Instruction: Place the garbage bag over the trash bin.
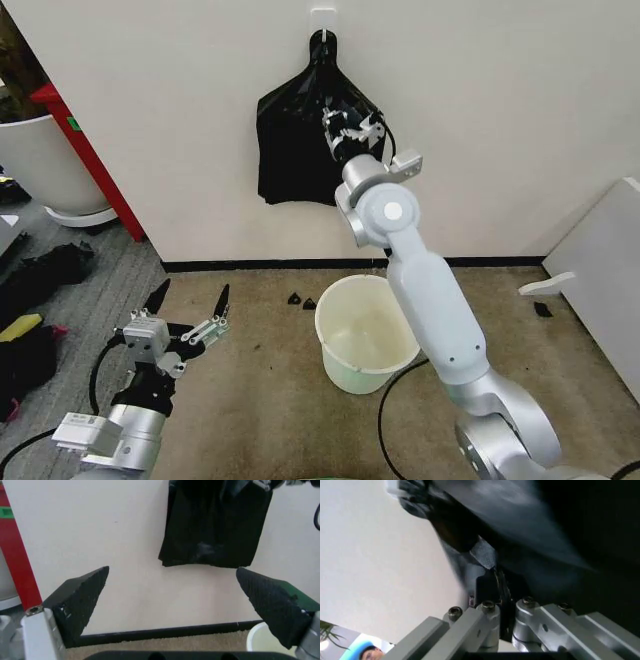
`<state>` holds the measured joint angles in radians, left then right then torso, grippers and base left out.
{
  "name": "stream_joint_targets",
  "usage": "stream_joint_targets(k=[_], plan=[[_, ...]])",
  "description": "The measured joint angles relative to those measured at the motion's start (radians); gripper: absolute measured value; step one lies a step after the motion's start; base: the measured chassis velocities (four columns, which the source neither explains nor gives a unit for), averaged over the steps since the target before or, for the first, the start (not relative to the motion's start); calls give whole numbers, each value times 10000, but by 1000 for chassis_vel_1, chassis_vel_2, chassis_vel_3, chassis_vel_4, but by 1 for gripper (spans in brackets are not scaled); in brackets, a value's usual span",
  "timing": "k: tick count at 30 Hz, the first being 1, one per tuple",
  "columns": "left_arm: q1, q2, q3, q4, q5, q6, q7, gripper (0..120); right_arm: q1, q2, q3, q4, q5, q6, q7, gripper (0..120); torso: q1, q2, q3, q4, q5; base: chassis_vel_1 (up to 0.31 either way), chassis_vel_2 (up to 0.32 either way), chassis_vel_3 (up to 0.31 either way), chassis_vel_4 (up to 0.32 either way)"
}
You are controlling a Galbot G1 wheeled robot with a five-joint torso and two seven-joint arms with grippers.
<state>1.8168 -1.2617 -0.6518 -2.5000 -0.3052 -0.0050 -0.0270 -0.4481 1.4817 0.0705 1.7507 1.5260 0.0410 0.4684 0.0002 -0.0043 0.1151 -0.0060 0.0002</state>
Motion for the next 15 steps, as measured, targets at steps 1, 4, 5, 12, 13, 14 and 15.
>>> stream_joint_targets(k=[1,4,5,12,13,14,15], plan=[[0,-5,9,0,13,-5,1,100,-88,-41,-20,68,1,0,2,0,0,0,-1,0,0,0,0,0,0],[-5,-22,32,0,42,-11,15,100,-286,-141,-87,221,10,1,9,0,0,0,0,0,0,0,0,0,0],[-5,-30,37,0,55,-15,18,100,-366,-181,-105,291,12,1,11,0,0,0,-1,0,-1,0,0,0,0],[5,-81,50,0,118,-48,29,100,-845,-346,-209,647,21,-17,18,0,0,0,0,0,0,0,0,0,0],[8,-92,55,0,130,-50,32,100,-900,-355,-220,684,18,-21,19,0,0,0,-1,0,-1,0,0,0,0],[12,-105,60,0,148,-52,38,100,-951,-363,-233,720,12,-29,19,0,0,0,-1,0,-1,0,0,0,0],[19,-115,64,0,169,-57,45,100,-999,-374,-244,750,10,-48,19,0,0,0,-1,0,0,0,0,0,0]])
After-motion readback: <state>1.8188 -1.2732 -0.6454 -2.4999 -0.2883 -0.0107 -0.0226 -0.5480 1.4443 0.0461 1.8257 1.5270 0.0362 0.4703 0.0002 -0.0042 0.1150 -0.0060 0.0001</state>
